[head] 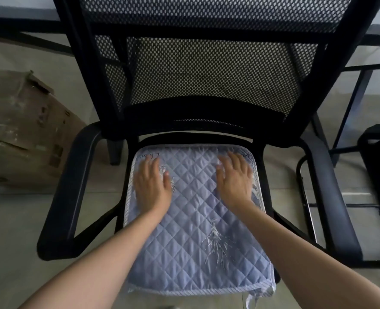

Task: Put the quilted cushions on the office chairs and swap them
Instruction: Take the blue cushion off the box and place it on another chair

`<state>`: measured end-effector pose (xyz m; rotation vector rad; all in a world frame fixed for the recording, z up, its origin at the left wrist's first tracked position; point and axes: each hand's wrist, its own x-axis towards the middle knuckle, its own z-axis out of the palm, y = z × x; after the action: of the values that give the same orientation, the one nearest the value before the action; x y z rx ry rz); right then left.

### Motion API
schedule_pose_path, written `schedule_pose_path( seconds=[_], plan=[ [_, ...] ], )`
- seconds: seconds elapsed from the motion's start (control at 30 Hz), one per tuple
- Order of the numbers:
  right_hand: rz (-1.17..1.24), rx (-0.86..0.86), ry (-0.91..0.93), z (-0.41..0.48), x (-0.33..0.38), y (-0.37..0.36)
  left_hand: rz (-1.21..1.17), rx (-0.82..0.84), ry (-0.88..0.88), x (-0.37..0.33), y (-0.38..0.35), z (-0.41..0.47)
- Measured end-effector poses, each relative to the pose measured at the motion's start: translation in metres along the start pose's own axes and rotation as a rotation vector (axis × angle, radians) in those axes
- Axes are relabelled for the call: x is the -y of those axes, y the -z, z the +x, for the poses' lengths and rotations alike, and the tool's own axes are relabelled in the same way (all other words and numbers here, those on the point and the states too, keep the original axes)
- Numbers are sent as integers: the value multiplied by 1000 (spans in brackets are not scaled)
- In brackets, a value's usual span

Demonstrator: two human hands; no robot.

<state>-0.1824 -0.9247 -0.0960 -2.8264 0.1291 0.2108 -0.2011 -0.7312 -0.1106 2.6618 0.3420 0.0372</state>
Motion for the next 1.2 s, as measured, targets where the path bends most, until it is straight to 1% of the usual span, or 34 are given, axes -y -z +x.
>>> schedule_pose_path(
  seconds=[0.13, 0.23, 0.3, 0.37, 0.43, 0.53, 0.63, 0.83, 0.87, 0.93, 1.0, 1.07, 1.1, 1.2],
  plan=[
    [16, 1, 190, 29, 31, -25, 22, 125, -179, -25, -30, 27],
    [-6, 29, 314, 46, 38, -47, 8, 181, -288, -30, -48, 42],
    [-35, 55, 334, 56, 32, -59, 100, 184, -342, -20, -57, 51],
    [-72, 18, 355, 60, 25, -66, 217, 146, -375, -7, -63, 54],
    [-80, -43, 347, 62, 18, -66, 270, 94, -322, 0, -64, 54],
    [-81, -27, 265, 65, 4, -58, 309, 71, -159, 4, -63, 56],
    [-119, -51, 182, 69, -17, -51, 322, 71, -32, 14, -58, 59],
    [-107, -101, 50, 66, -46, -27, 280, 5, 116, 30, -34, 60],
    [-105, -108, 49, 57, -43, -20, 279, -5, 94, 29, -29, 52],
    [-134, -49, 100, 28, -28, -16, 227, 18, -39, 17, -23, 23],
    [-164, 36, 185, -11, -5, -30, 153, 66, -185, -6, -25, -19],
    [-116, 87, 209, -46, 11, -52, 187, 130, -315, -20, -40, -56],
    [-84, 93, 205, -58, 13, -61, 207, 158, -346, -20, -47, -66],
    [-101, 84, 174, -70, 3, -74, 274, 222, -300, 2, -58, -74]
  ],
)
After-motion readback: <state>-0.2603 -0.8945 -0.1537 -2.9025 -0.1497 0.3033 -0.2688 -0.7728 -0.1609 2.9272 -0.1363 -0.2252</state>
